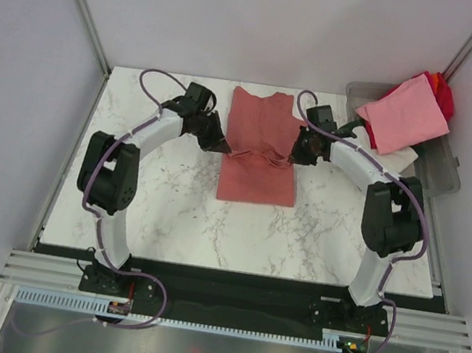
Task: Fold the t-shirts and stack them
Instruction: Fold the tshirt
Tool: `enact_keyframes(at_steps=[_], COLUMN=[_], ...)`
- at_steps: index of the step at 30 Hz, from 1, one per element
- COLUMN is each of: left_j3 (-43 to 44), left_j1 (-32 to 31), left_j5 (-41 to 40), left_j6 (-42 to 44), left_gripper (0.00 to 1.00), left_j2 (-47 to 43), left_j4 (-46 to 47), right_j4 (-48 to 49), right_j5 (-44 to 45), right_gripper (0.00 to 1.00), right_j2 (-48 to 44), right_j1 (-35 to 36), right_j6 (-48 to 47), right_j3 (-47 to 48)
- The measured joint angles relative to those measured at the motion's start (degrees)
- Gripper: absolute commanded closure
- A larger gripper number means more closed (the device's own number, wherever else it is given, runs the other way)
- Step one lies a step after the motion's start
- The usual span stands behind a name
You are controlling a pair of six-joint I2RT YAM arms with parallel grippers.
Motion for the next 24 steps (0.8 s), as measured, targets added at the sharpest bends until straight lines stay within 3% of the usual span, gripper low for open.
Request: enact_keyframes(at_steps=[5,12,13,14,15,16,17,18,24], left_j3=[5.6,6.8,6.9,7.1,7.5,7.9,8.2,8.3,3.5], left_j1=[0.8,2.0,2.2,2.4,2.5,2.7,2.9,3.0,3.3], left_j5=[-0.7,-1.7,-2.1,-2.3,-2.4,-2.7,-2.8,-3.3,-7.1], left_j6=[1.4,2.3,2.4,2.6,2.8,3.3,3.4,4.2,4.8], left_gripper=[0.98,0.98,0.93,0.83,0.52,0.37,0.13,0.01,0.0], left_j2=[5.0,8.4,8.6,9.0,9.5,9.9,10.2,10.4,6.2], left_j4=[-2.0,-4.0,-4.3,-4.5,-4.5,-4.5,-4.4,-4.3,-3.1], right_j4=[-0.2,-0.2,-0.2,-0.2,-0.1,0.0,0.3,0.9,5.6], right_j5=[-0.6,-1.7,-1.8,-1.9,-1.9,-1.9,-1.8,-1.7,-0.8], right_gripper=[1.0,1.0,0.93,0.79,0.41,0.35,0.31,0.27,0.24], right_j2=[5.4,7.9,8.2,8.5,9.1,9.6,10.2,10.4,6.4], right_j1=[-1.3,-2.5,-2.6,-2.8,-2.8,-2.8,-2.9,-2.9,-2.9], right_j6=[-0.5,-0.9,-0.9,-0.8,-0.6,-0.3,-0.7,-0.7,-0.9], right_j3=[4.6,7.5,8.0,8.6,9.3,10.1,10.6,10.6,3.1])
